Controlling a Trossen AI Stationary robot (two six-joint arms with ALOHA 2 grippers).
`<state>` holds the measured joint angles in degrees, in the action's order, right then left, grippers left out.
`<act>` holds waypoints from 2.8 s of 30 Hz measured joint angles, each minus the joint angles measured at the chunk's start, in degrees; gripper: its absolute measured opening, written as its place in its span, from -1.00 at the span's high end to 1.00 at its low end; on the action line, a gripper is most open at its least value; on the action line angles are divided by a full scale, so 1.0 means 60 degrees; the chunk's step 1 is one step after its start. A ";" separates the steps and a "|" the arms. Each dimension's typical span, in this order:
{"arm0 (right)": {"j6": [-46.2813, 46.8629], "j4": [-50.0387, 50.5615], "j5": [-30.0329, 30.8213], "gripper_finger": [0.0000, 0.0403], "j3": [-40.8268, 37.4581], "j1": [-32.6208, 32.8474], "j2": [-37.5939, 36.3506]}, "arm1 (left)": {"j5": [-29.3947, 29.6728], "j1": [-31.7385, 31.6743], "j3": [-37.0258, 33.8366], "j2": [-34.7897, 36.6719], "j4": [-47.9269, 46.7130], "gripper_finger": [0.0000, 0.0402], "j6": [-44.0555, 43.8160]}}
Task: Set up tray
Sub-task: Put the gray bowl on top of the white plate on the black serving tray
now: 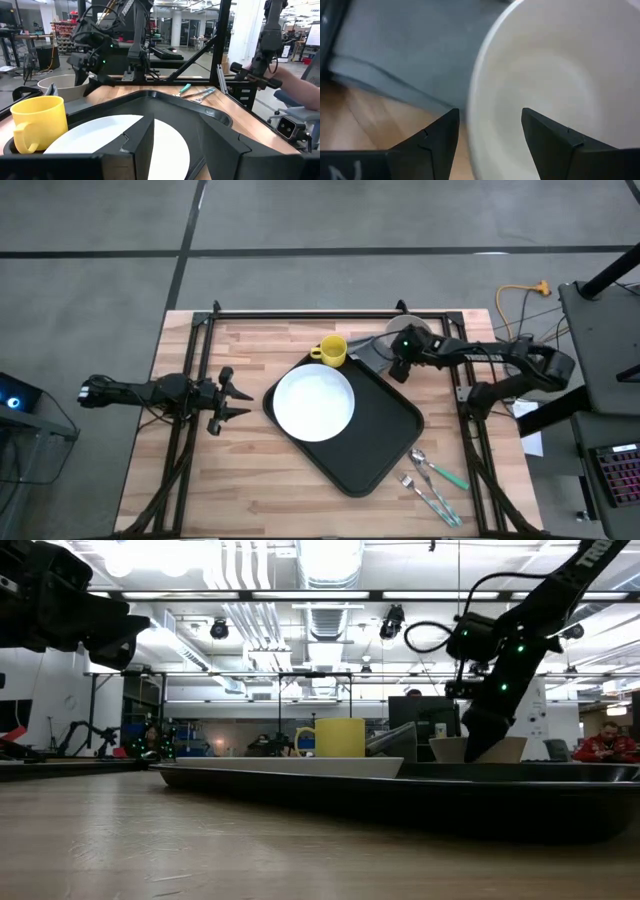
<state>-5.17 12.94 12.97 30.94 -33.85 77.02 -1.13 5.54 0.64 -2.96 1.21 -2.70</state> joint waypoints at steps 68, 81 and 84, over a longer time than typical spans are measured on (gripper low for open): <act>0.1297 0.2570 0.0109 0.96 0.0956 0.0958 -0.2001 | 0.0004 0.0004 0.0000 -0.0001 0.0000 0.32 0.0000; 0.1138 0.2431 -0.1167 0.73 0.0601 0.0954 -0.2001 | 0.0004 0.0002 0.0000 -0.0002 0.0000 0.32 0.0000; 0.1116 0.2371 -0.1236 0.67 0.0520 0.0960 -0.2001 | 0.0004 0.0004 0.0000 -0.0001 -0.0001 0.32 0.0000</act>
<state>1.52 27.17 5.56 34.06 -28.09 65.01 -1.10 5.56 0.64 -2.97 1.21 -2.70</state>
